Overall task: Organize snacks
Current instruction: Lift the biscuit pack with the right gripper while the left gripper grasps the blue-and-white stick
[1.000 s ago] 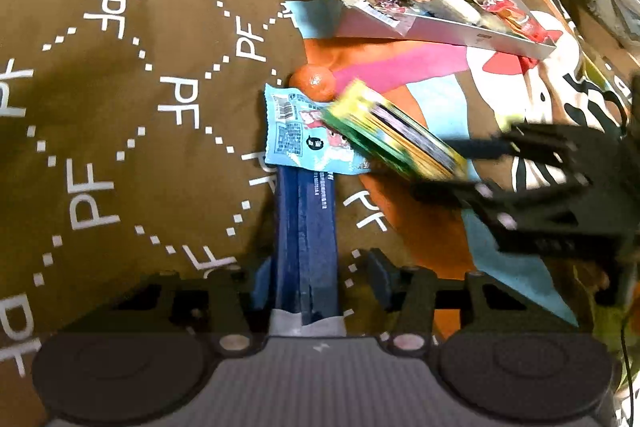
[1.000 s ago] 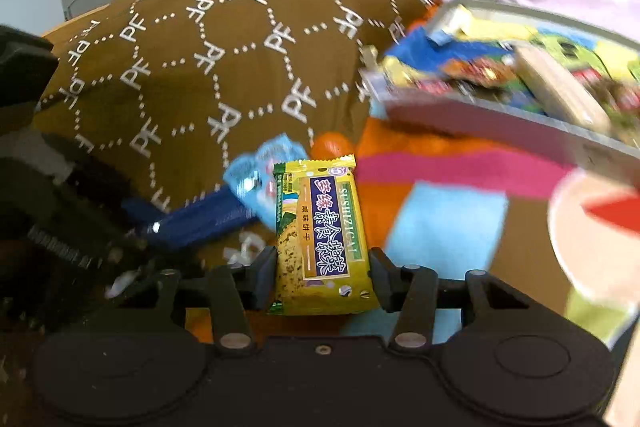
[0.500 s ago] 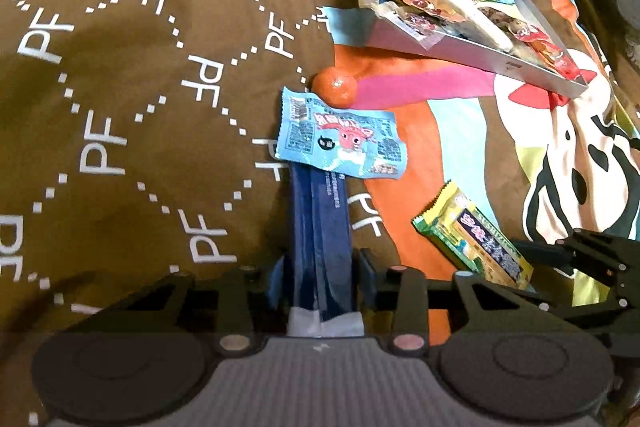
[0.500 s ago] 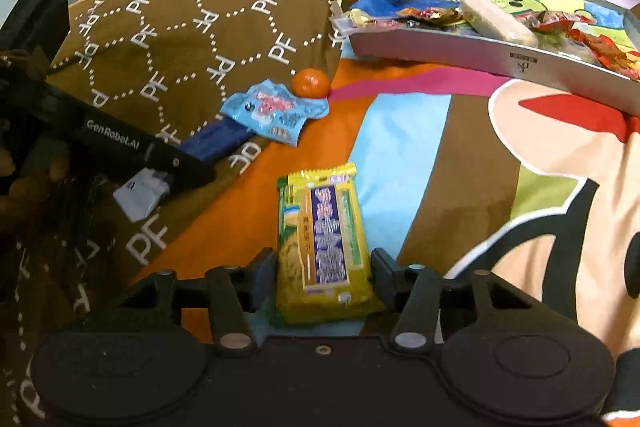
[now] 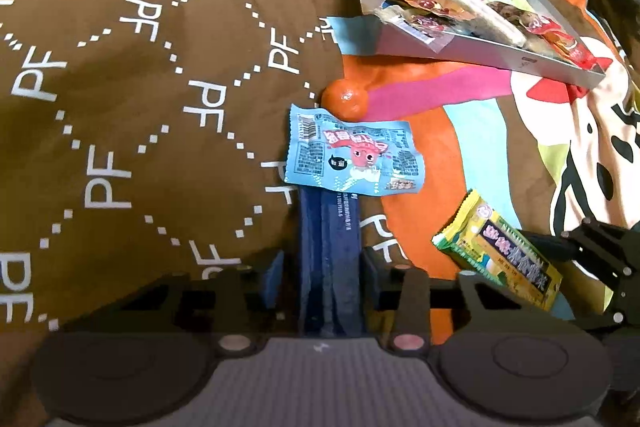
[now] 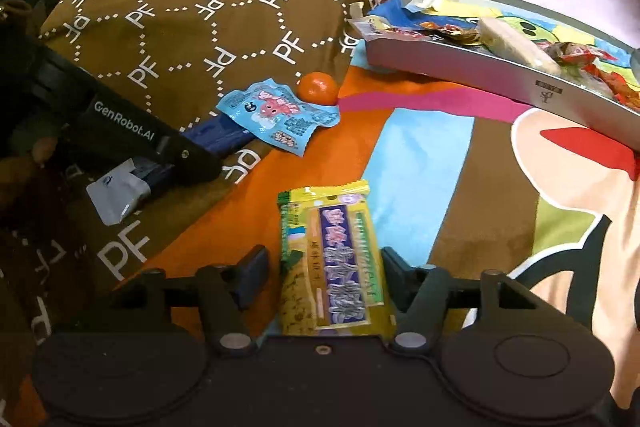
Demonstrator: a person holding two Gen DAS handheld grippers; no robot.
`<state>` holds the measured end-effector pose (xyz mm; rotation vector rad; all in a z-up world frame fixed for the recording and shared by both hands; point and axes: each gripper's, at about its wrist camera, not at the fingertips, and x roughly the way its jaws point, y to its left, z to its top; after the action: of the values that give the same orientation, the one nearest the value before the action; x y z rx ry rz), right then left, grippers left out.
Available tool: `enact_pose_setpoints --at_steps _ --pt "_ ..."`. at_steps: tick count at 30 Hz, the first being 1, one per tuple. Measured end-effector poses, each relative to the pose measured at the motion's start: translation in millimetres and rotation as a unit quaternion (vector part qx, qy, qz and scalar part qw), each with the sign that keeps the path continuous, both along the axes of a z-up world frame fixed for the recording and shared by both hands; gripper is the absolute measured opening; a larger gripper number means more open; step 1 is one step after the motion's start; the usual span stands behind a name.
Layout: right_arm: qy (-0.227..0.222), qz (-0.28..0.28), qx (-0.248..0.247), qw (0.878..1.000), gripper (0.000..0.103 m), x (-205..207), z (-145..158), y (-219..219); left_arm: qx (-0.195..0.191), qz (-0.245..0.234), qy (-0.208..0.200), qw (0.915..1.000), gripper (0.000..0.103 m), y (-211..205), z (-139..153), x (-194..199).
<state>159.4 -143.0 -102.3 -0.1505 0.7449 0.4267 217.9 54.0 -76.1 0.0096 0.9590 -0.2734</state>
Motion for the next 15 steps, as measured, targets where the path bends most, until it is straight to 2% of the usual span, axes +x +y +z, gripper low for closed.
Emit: enact_pose_setpoints --at_steps 4,9,15 --pt "-0.002 -0.006 -0.005 1.0 0.05 -2.7 1.1 -1.5 0.01 0.008 0.0 0.9999 0.032 -6.5 2.4 -7.3" --pt "-0.009 -0.006 -0.019 1.0 0.05 -13.9 3.4 -2.1 -0.008 0.02 0.02 0.9996 0.03 -8.1 5.5 -16.7" --pt "-0.022 -0.007 -0.037 0.999 0.05 -27.7 6.7 -4.6 -0.006 0.013 0.021 0.9997 0.029 -16.2 7.7 -33.7"
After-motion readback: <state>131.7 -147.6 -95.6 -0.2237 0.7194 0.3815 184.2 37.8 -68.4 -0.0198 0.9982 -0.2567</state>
